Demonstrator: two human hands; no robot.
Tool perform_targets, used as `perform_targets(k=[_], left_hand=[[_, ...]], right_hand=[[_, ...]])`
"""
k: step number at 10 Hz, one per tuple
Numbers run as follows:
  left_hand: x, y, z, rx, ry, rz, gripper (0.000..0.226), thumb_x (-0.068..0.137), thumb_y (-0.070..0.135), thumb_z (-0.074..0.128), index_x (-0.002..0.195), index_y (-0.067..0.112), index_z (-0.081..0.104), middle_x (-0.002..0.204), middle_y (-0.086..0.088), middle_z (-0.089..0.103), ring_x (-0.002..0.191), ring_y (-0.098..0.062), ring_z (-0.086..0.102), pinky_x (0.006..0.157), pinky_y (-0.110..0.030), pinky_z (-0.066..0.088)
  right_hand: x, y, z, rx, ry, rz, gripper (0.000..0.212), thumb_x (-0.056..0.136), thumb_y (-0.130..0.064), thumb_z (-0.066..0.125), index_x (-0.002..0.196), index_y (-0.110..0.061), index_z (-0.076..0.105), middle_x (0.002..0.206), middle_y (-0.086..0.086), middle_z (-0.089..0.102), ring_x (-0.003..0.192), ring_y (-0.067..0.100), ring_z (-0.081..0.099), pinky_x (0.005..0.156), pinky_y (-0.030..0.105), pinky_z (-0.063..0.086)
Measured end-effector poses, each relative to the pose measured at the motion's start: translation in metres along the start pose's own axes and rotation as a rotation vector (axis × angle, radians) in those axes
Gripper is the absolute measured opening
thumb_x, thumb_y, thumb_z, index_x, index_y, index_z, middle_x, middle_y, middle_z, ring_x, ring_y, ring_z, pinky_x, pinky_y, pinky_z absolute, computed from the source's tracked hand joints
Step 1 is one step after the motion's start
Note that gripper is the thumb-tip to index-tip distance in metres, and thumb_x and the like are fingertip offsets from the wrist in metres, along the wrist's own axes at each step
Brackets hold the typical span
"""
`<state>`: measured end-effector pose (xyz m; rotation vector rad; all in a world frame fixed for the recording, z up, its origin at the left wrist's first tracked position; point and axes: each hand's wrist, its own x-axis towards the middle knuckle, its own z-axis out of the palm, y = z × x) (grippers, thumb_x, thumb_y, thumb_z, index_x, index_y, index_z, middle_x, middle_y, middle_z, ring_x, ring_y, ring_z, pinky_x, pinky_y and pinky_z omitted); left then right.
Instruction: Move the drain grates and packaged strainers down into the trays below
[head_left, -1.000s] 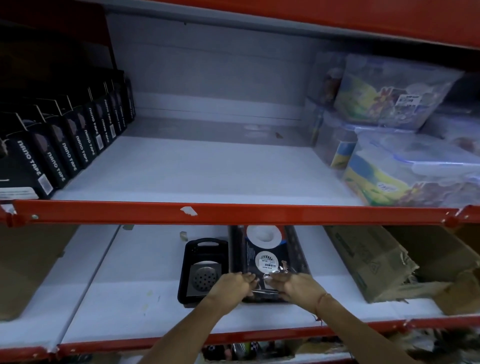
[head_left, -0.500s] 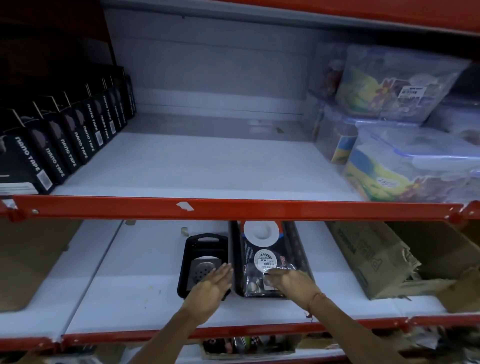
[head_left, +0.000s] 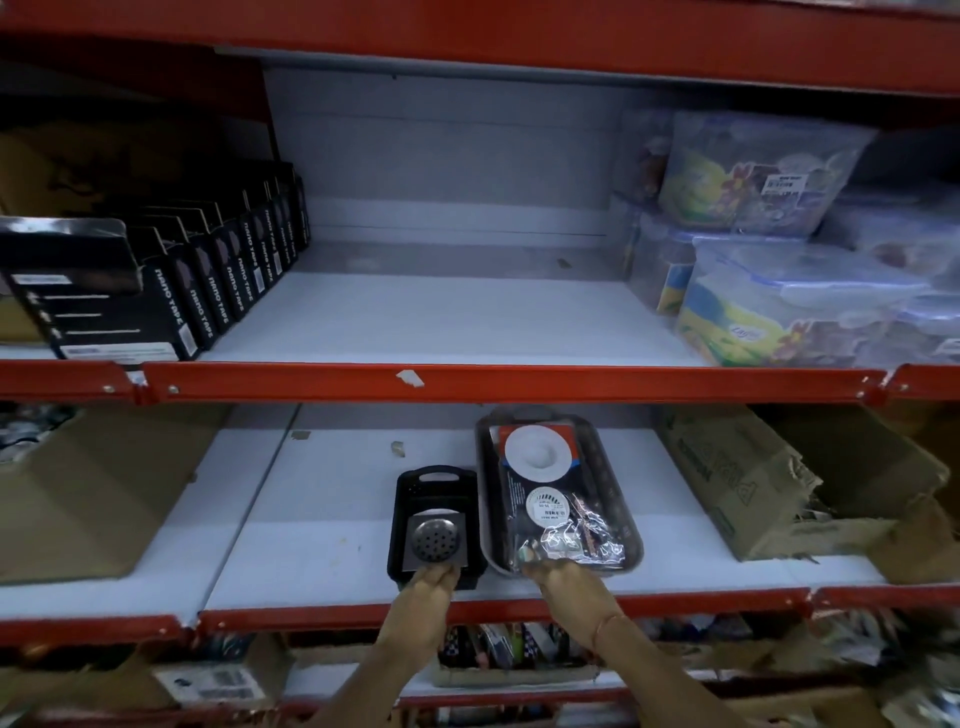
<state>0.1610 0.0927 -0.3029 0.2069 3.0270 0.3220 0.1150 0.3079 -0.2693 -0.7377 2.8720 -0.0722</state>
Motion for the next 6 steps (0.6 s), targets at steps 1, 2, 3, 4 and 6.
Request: perform_targets(k=[1, 2, 3, 4, 6], left_hand=[[-0.017, 0.007, 0.0, 0.009, 0.014, 0.016, 0.063, 0.093, -0.005, 0.041, 0.151, 0.008, 0.021, 0.157, -0.006, 0.025, 0.144, -0.021, 0.023, 0.121, -0.029, 0.02], [-0.032, 0.012, -0.004, 0.061, 0.001, 0.043, 0.055, 0.099, 0.007, 0.039, 0.151, 0.004, 0.021, 0.159, -0.008, 0.019, 0.146, -0.023, 0.016, 0.122, -0.031, 0.014], [-0.046, 0.021, -0.013, 0.03, 0.054, 0.027, 0.052, 0.104, 0.025, 0.031, 0.152, 0.008, 0.019, 0.161, -0.006, 0.016, 0.148, -0.023, 0.012, 0.123, -0.034, 0.01], [-0.05, 0.026, -0.03, 0.03, 0.137, 0.098, 0.052, 0.104, 0.029, 0.029, 0.152, 0.011, 0.02, 0.16, -0.004, 0.02, 0.148, -0.019, 0.012, 0.121, -0.031, 0.005], [-0.028, 0.036, -0.117, 0.045, 0.583, 0.315, 0.049, 0.099, 0.027, 0.026, 0.115, 0.013, 0.07, 0.117, 0.0, 0.072, 0.11, -0.015, 0.067, 0.104, -0.025, 0.041]], right_hand=[[-0.016, -0.009, 0.001, -0.004, -0.007, 0.015, 0.055, 0.087, 0.013, 0.037, 0.135, -0.012, 0.043, 0.107, 0.016, 0.066, 0.092, 0.024, 0.06, 0.088, 0.03, 0.055], [-0.035, -0.019, -0.001, 0.002, 0.046, -0.032, 0.061, 0.088, 0.012, 0.037, 0.142, -0.016, 0.034, 0.113, 0.016, 0.064, 0.101, 0.026, 0.06, 0.093, 0.031, 0.053], [-0.046, -0.024, -0.004, -0.071, 0.038, -0.071, 0.062, 0.088, 0.008, 0.039, 0.145, -0.013, 0.029, 0.131, 0.014, 0.056, 0.117, 0.028, 0.052, 0.108, 0.036, 0.04], [-0.048, -0.024, -0.016, -0.067, 0.058, -0.087, 0.048, 0.091, -0.004, 0.041, 0.139, -0.014, 0.041, 0.138, 0.009, 0.051, 0.123, 0.025, 0.047, 0.107, 0.034, 0.04], [-0.041, -0.022, -0.102, -0.064, 0.622, -0.282, 0.036, 0.085, -0.025, 0.041, 0.106, -0.02, 0.07, 0.102, -0.003, 0.073, 0.098, 0.014, 0.069, 0.081, 0.022, 0.057]])
